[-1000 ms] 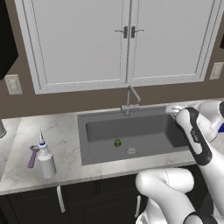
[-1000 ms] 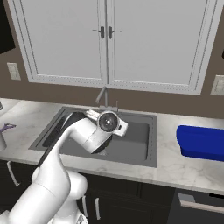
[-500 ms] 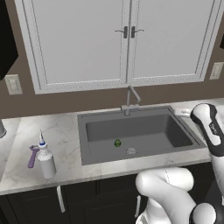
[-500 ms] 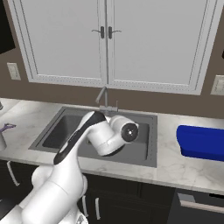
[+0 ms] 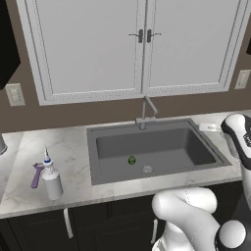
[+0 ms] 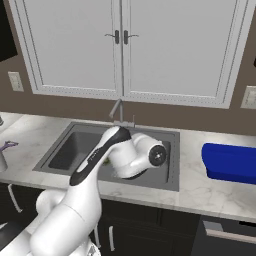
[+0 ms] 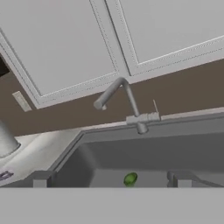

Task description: Pick up all produce items and place them in the sink. Turn on the sink faucet to wash them. Then turn the sink off and put them in the tray.

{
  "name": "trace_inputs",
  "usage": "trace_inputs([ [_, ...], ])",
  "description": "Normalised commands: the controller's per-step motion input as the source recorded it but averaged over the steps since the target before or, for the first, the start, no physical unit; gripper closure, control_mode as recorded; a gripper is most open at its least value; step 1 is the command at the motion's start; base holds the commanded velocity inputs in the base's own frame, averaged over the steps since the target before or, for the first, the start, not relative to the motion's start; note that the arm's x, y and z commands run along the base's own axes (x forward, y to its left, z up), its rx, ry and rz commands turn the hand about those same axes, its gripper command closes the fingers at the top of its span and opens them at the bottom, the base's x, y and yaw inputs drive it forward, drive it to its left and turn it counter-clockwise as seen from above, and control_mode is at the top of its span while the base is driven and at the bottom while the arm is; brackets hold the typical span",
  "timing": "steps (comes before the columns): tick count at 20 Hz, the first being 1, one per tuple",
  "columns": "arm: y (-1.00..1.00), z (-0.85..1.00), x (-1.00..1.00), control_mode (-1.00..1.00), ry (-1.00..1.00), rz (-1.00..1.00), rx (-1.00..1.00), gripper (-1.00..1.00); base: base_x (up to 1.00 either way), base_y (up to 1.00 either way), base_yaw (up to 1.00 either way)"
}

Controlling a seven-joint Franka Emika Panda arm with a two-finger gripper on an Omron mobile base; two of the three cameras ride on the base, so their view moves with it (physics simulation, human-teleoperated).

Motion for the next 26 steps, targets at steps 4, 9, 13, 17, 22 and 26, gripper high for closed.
trace_inputs([
  [4, 0.0, 0.0, 0.0, -1.0, -0.08, 0.05, 0.0, -1.0, 0.0, 0.0, 0.0],
  [9, 0.0, 0.0, 0.0, -1.0, -0.1, 0.0, 0.0, -1.0, 0.0, 0.0, 0.0],
  [13, 0.0, 0.0, 0.0, -1.0, -0.13, 0.0, 0.0, -1.0, 0.0, 0.0, 0.0],
  [17, 0.0, 0.05, 0.0, -1.0, -0.14, 0.0, 0.0, -1.0, 0.0, 0.0, 0.0],
  [22, 0.0, 0.12, 0.0, -1.0, -0.13, 0.0, 0.0, -1.0, 0.0, 0.0, 0.0],
  [26, 0.04, 0.08, 0.0, -1.0, -0.07, 0.0, 0.0, -1.0, 0.0, 0.0, 0.0],
])
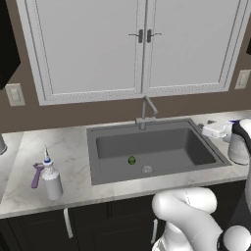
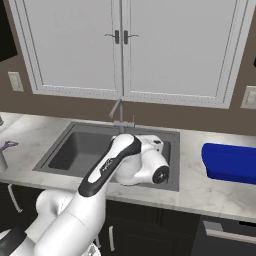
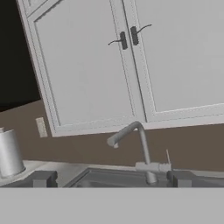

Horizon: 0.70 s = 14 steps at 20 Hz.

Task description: Pick up all produce items and place them in the sink. Turn on the sink faucet to wash them. Then turn the sink off and put them in the tray.

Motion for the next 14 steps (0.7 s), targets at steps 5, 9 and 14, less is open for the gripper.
trace_inputs([
  [5, 0.19, 0.0, 0.03, -1.0, 0.01, -0.02, -0.01, -1.0, 0.0, 0.0, 0.0],
  [9, 0.07, 0.13, 0.11, -1.0, 0.02, 0.0, -0.01, -1.0, 0.0, 0.0, 0.0],
  [14, 0.0, 0.11, 0.02, -1.0, 0.0, 0.0, 0.0, -1.0, 0.0, 0.0, 0.0],
])
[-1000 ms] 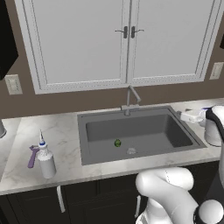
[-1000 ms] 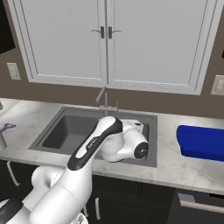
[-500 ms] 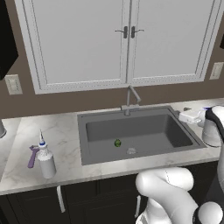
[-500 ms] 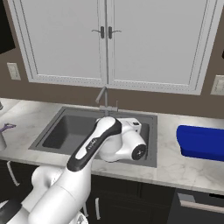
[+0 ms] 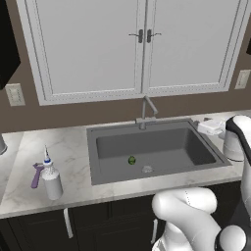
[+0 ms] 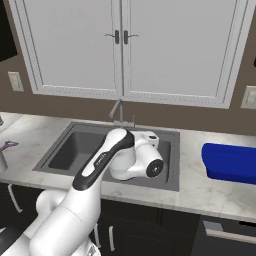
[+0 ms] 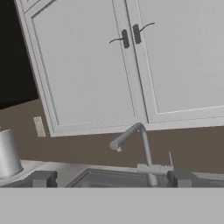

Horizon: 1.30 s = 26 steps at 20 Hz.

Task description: Pick up all produce items and place them in the sink. Turn on the sink faucet to wash them. Then turn the sink off and put them in the tray.

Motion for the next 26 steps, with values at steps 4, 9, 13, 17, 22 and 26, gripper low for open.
trace_inputs([
  [4, -0.04, 0.0, 0.0, -1.0, 0.0, 0.0, 0.0, -1.0, 0.0, 0.0, 0.0],
  [9, 0.12, -0.21, 0.01, -1.0, 0.02, 0.0, -0.02, -1.0, 0.0, 0.0, 0.0],
  [13, 0.2, -0.15, 0.17, -1.0, 0.02, 0.04, -0.01, -1.0, 0.0, 0.0, 0.0],
  [17, 0.18, -0.02, 0.23, -1.0, 0.03, 0.1, 0.0, -1.0, 0.0, 0.0, 0.0],
  [22, 0.18, 0.0, 0.3, -1.0, 0.04, 0.13, 0.0, -1.0, 0.0, 0.0, 0.0],
  [26, 0.1, -0.16, 0.18, -1.0, 0.03, 0.1, -0.01, -1.0, 0.0, 0.0, 0.0],
])
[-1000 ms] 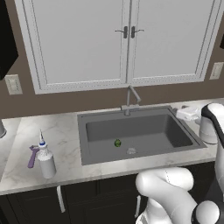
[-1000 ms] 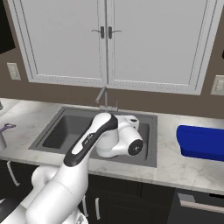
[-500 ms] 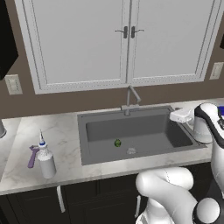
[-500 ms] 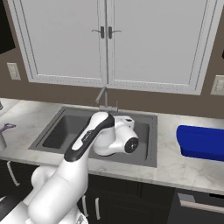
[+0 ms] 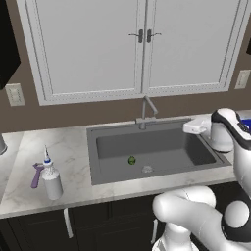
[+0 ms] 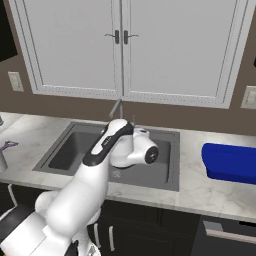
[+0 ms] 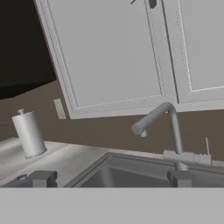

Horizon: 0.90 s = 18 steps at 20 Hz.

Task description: Pick up all produce items and place them in the sink. Turn on the sink faucet to wash them. Then turn the sink off and put them in the tray.

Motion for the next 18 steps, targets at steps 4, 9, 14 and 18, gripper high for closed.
trace_inputs([
  [4, 0.0, -0.19, 0.22, -1.0, 0.0, 0.04, -0.01, -1.0, 0.0, 0.0, 0.0],
  [9, 0.02, -0.06, 0.34, -1.0, 0.0, 0.1, 0.0, -1.0, 0.0, 0.0, 0.0],
  [14, 0.13, 0.0, 0.39, -1.0, -0.05, 0.11, 0.0, -1.0, 0.0, 0.0, 0.0],
  [18, 0.03, 0.0, 0.33, -1.0, -0.1, 0.12, 0.0, -1.0, 0.0, 0.0, 0.0],
])
